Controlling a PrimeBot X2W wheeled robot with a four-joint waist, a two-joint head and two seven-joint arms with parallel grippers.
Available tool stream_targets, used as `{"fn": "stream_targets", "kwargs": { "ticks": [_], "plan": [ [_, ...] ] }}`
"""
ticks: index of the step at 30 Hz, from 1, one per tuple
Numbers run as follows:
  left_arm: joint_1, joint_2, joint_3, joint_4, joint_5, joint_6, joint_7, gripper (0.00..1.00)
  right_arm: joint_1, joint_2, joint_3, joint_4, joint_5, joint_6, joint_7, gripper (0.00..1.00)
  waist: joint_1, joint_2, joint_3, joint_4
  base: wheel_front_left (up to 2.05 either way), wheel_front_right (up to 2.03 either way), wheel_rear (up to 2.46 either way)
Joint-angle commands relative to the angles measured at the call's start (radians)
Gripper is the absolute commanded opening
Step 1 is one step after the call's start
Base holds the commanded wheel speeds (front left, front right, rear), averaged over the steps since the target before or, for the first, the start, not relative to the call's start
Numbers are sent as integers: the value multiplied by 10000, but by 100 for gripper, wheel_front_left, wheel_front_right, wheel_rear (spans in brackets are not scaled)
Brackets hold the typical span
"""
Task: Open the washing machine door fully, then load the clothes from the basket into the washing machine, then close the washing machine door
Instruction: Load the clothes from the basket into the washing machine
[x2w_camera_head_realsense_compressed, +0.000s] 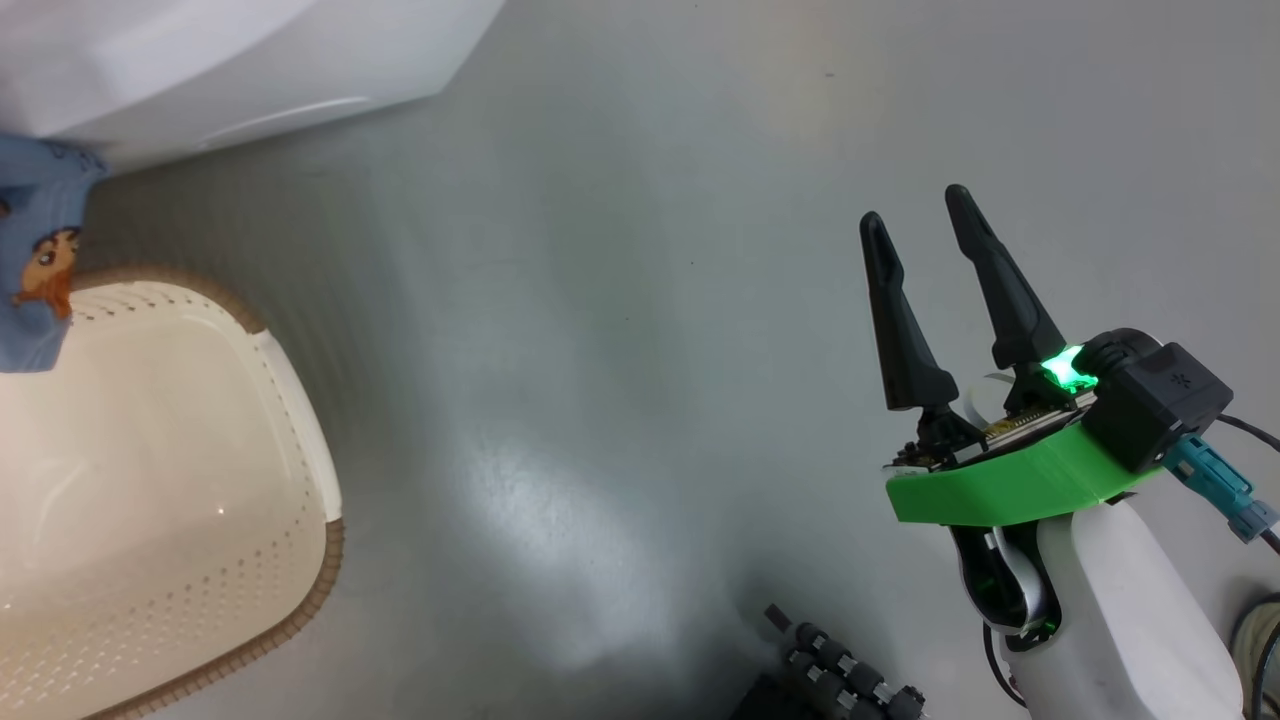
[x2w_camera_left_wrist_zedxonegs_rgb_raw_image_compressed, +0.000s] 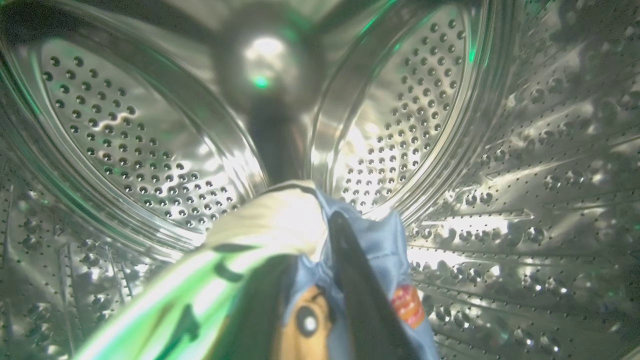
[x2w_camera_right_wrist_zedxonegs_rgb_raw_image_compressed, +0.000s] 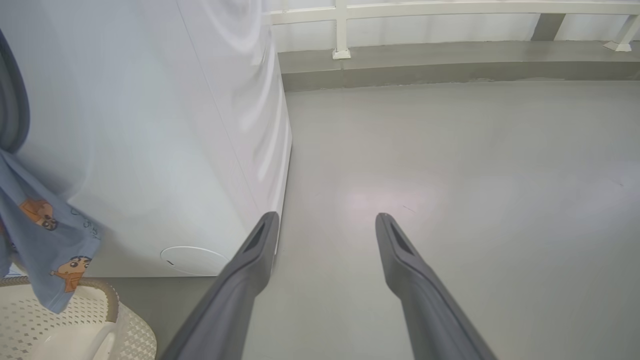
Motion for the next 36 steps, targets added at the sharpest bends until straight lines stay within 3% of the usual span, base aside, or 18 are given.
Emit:
{"fn": "stream_targets", "kwargs": {
  "ticks": [1,8,17,21,36],
  "plan": [
    [130,345,116,287,3,-41,10,100,38,-81,211,-148,8,44,-80,100,-1,-1,-102,64,0,0,0],
    [-82,57,-386,2192,-264,-309,1894,100,10,-80,229,-43,-22,44,-80,100,-1,-1,-360,157,0,0,0],
    [120,-249,-980,3100,-1017,-428,3008,100,-78,-80,226,118,-50,44,-80,100,-1,-1,-982,348,0,0,0],
    [550,-290,-1190,2986,-1512,-430,2908,100,-96,-80,183,217,-106,44,-80,100,-1,-1,-1249,481,0,0,0],
    [2653,-473,-2189,2344,-2714,-432,851,100,-25,-149,130,631,-298,44,-80,100,-1,-1,-2644,1109,0,0,0]
  ]
}}
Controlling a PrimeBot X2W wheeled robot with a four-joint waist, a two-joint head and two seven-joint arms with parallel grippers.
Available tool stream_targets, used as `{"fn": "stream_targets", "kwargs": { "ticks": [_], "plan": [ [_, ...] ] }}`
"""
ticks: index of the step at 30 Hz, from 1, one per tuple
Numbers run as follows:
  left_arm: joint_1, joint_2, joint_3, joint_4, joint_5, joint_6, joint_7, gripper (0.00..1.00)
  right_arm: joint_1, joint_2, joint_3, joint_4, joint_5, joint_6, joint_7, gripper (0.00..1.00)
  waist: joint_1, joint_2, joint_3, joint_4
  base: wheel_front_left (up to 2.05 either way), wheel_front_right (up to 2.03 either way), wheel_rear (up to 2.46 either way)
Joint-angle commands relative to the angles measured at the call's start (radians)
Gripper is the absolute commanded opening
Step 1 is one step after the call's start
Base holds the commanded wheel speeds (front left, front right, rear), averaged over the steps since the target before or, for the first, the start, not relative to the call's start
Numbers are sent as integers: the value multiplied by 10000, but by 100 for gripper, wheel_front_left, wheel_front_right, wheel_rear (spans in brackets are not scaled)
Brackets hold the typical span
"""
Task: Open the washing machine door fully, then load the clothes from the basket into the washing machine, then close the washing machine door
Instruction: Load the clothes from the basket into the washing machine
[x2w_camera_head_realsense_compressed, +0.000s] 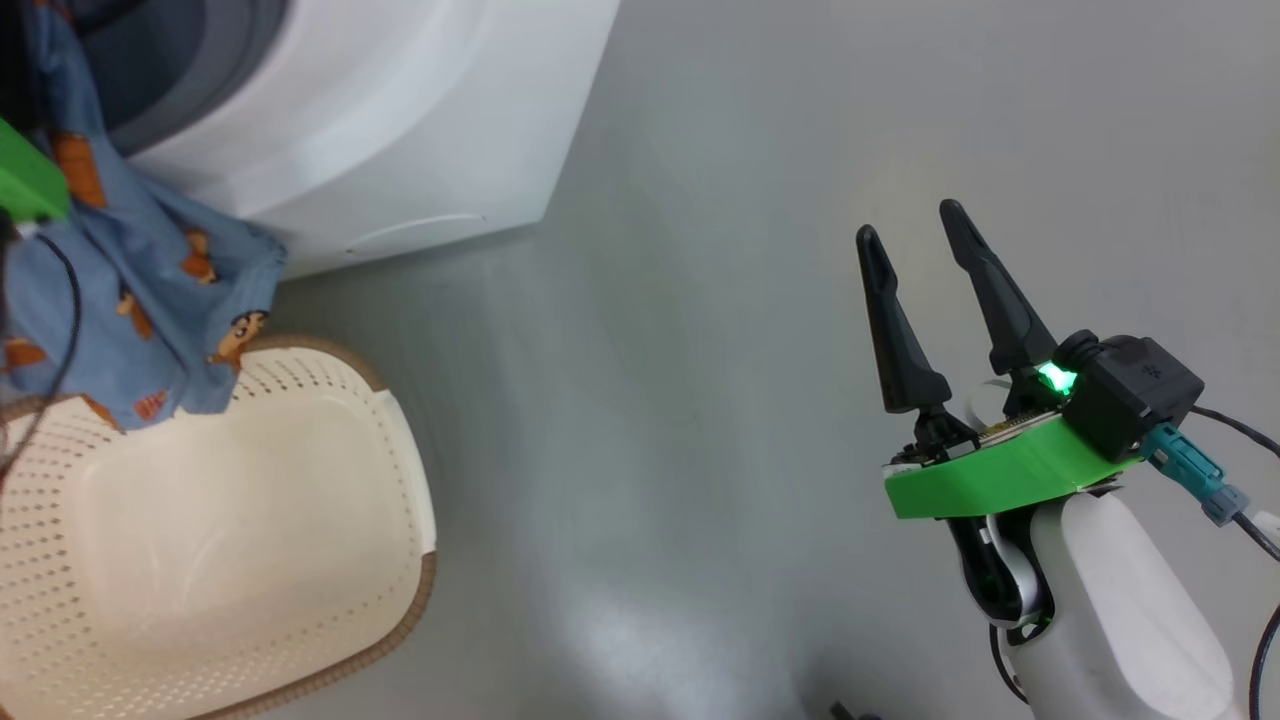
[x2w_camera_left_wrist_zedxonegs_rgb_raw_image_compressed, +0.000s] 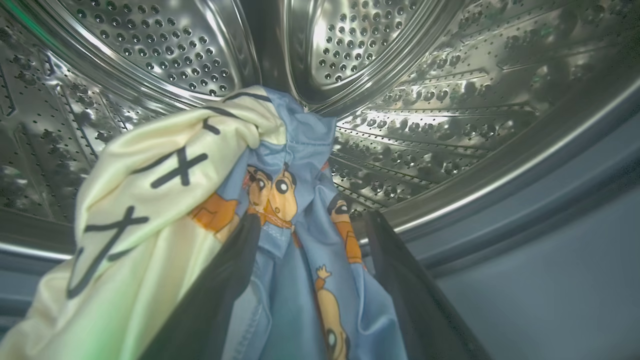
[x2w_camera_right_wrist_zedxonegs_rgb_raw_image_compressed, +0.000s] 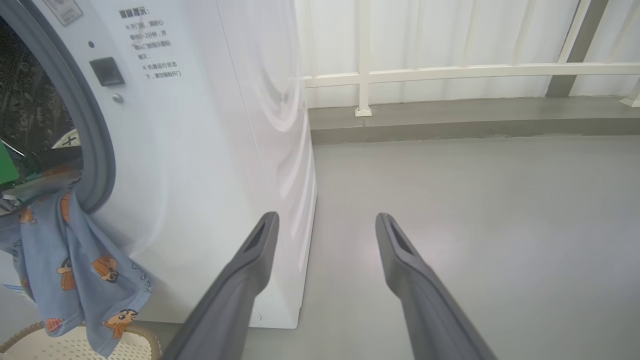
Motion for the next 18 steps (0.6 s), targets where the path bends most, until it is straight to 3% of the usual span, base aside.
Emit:
{"fn": "stream_targets", "kwargs": {
  "ticks": [1,18],
  "plan": [
    [401,384,-37,-303,-130,9,-218,100,174,-150,162,-140,-27,44,-80,100,1,0,-547,282,0,0,0],
    [2649,294,-1106,-1480,-1041,8,-941,100,526,-519,226,219,297,44,-80,100,1,0,-1912,952,0,0,0]
  ]
}}
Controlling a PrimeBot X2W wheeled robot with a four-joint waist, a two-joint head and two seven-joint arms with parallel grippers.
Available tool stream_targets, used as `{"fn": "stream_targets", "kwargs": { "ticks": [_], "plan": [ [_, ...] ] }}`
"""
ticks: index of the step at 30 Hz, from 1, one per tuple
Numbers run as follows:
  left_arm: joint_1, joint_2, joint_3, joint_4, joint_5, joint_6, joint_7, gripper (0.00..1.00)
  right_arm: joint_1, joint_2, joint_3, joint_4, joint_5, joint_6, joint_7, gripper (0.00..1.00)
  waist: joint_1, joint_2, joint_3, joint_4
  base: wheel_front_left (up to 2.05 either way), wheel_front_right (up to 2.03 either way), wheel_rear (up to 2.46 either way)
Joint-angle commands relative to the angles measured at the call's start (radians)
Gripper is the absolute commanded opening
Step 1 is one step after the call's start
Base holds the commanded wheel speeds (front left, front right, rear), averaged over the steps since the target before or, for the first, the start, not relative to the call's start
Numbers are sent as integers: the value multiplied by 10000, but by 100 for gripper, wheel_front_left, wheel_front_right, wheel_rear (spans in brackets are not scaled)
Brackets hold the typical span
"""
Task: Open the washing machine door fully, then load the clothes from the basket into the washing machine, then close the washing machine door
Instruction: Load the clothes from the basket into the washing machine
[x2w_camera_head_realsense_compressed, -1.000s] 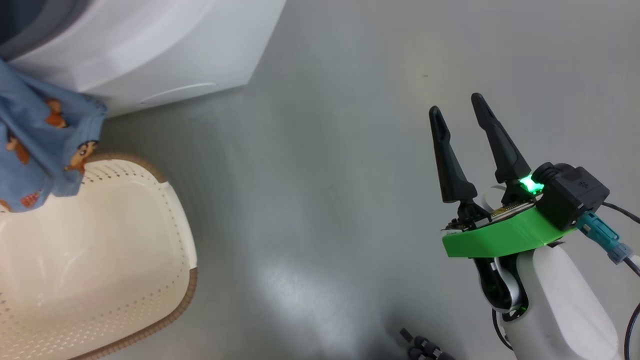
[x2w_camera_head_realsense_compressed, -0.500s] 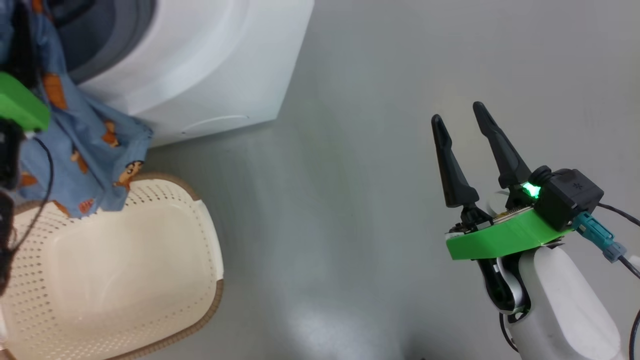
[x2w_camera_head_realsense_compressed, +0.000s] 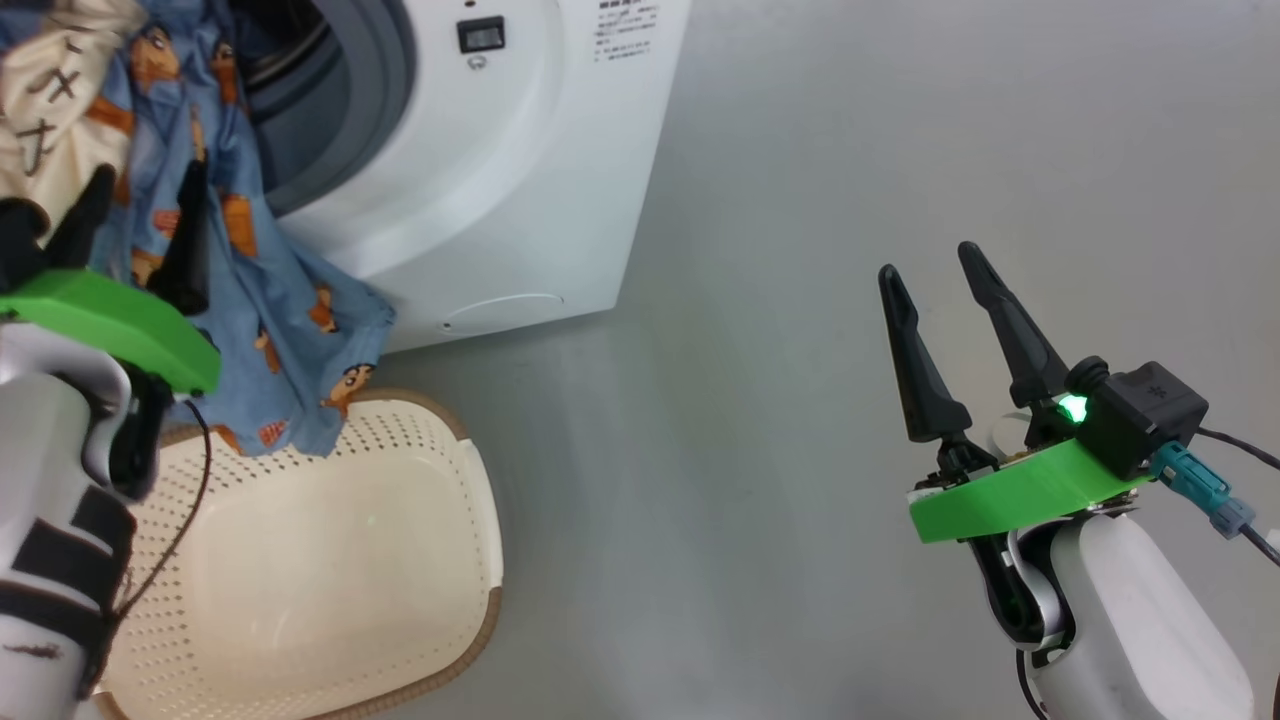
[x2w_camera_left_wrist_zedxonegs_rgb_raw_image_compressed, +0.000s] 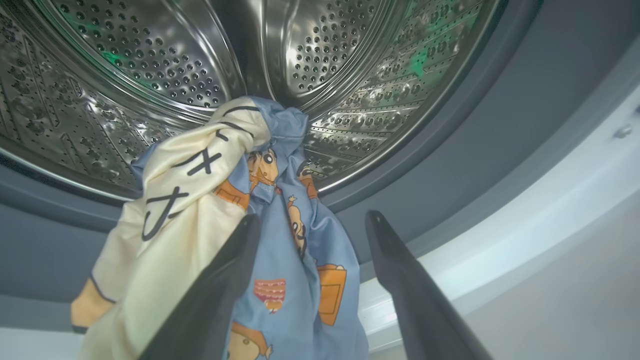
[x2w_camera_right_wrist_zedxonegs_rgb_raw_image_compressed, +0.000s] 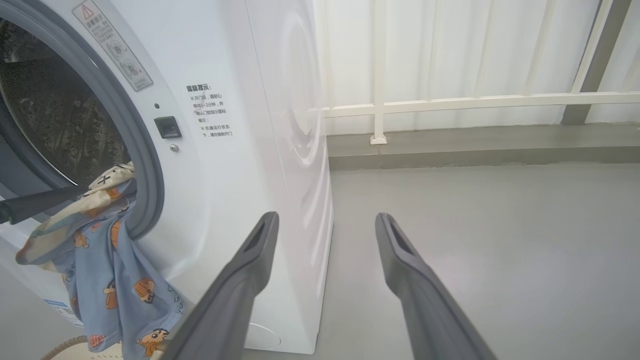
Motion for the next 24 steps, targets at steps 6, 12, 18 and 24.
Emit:
{"fn": "stream_targets", "kwargs": {
  "ticks": [6,12,18,24],
  "plan": [
    [747,597,185,-746,-50,8,-172,100,291,-105,144,-191,116,44,-80,100,2,0,-576,262,0,0,0],
    [1735,604,921,-1972,378,184,-182,100,498,-246,-42,-170,214,44,-80,100,2,0,-1038,428,0,0,0],
    [3091,524,1761,-3265,798,523,-183,100,708,-426,-133,-142,291,44,-80,100,2,0,-1603,626,0,0,0],
    [4441,401,2460,-4492,1078,827,-184,100,922,-649,-251,-119,391,44,-80,100,2,0,-2064,912,0,0,0]
  ]
}}
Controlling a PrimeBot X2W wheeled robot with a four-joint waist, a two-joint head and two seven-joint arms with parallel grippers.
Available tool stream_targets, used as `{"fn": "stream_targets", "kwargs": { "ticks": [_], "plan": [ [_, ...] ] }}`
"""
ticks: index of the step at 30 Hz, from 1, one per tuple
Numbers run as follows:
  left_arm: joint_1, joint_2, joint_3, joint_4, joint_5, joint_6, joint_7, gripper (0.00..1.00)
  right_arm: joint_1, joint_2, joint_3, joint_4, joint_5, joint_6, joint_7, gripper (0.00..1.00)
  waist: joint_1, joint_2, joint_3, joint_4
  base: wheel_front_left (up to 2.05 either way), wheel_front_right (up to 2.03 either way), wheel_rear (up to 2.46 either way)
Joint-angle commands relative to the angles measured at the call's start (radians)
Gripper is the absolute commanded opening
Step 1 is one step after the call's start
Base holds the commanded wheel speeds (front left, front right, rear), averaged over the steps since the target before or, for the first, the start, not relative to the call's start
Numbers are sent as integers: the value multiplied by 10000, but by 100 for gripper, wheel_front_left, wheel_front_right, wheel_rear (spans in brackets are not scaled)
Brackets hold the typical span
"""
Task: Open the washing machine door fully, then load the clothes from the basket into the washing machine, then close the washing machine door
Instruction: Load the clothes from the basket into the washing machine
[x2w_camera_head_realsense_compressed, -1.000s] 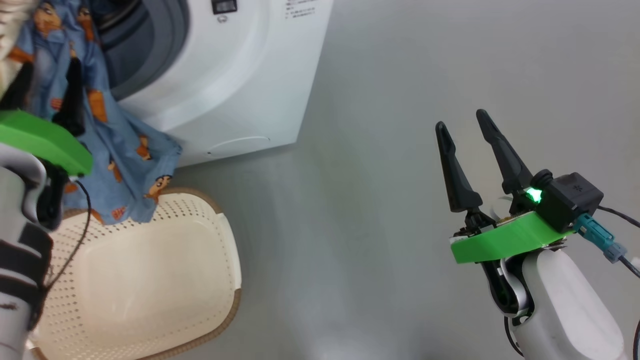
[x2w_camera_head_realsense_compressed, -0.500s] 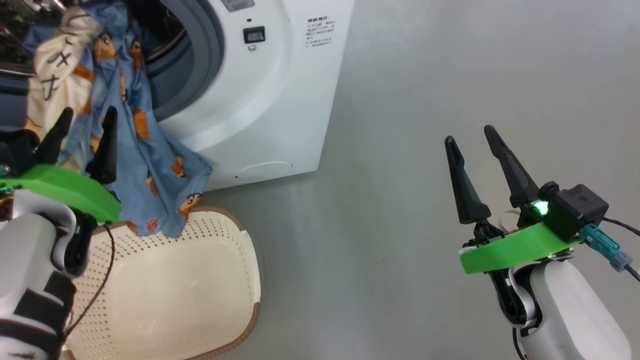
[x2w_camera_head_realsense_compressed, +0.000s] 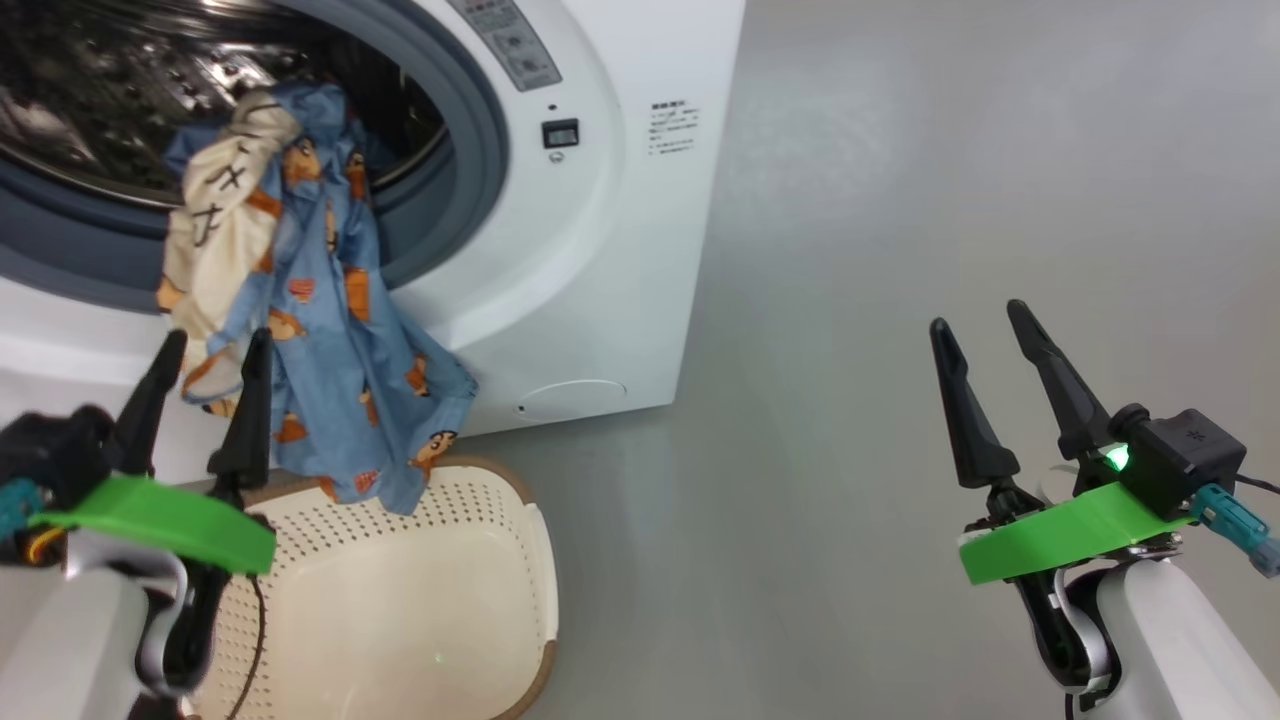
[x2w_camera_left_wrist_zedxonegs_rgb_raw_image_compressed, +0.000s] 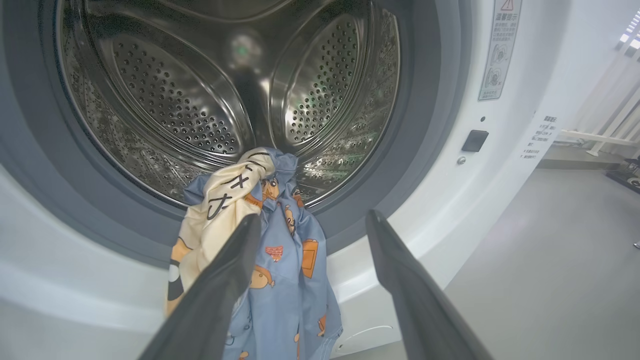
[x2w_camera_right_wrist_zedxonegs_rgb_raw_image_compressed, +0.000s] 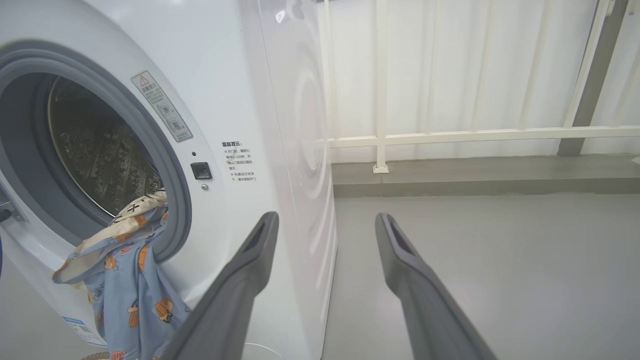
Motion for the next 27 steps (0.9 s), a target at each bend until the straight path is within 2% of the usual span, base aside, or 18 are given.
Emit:
{"fn": "stream_targets", "kwargs": {
  "ticks": [1,14,21,27],
  "plan": [
    [220,404,524,-475,128,123,-65,100,87,-172,118,-196,211,44,-80,100,2,0,-283,268,0,0,0],
    [2575,18,1375,-2510,531,727,-66,100,441,-559,-92,-284,257,44,-80,100,2,0,-923,832,0,0,0],
    [3319,-196,1781,-3279,737,1019,-66,100,565,-703,-138,-328,307,44,-80,100,2,0,-1091,908,0,0,0],
    [3573,-305,1885,-3607,873,1075,-66,100,673,-737,-173,-359,306,44,-80,100,2,0,-1145,968,0,0,0]
  ]
}}
